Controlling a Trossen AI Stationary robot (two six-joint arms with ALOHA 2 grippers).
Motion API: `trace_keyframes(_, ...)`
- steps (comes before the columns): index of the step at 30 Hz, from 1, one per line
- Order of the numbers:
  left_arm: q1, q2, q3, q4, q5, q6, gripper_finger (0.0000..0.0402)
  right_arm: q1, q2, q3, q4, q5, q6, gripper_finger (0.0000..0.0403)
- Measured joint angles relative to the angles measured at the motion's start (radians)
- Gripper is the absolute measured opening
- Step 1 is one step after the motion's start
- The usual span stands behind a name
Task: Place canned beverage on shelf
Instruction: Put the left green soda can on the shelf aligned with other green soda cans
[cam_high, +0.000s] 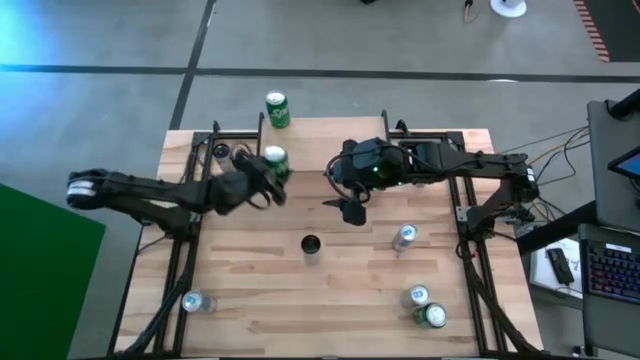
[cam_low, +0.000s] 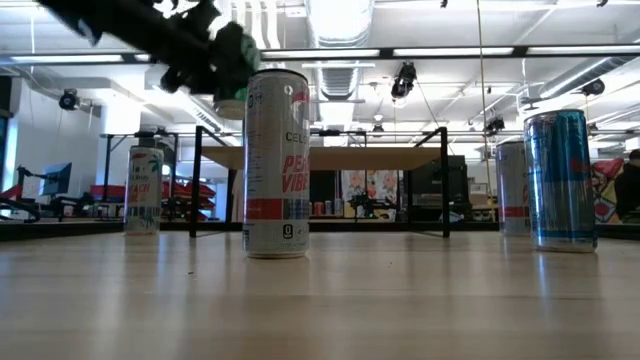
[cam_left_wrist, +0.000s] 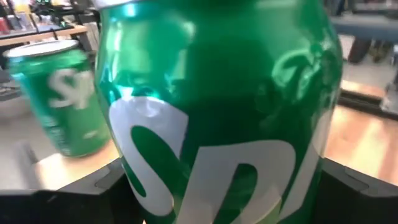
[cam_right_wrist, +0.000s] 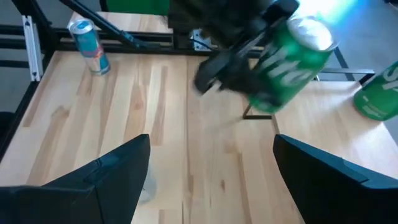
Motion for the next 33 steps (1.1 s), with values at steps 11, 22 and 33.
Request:
trace_keyframes(11,0.302,-0.027,-0.111,0.26,0.377,0.121,0.0298,-0.006,-0.083,-0.167,0.1,0.03,-0.019,0.0329)
trace_keyframes(22,0.368,0.208,0.008,0.264,0.427,0.158,0.0298,-0.054,-0.262,-0.362,0.262,0.042,-0.059,0.0329)
trace_keyframes(33,0.398,0.306,0.039,0.282,0.416,0.129,0.0311,-0.1,-0.427,-0.612,0.429,0.076,-0.084,0.0329)
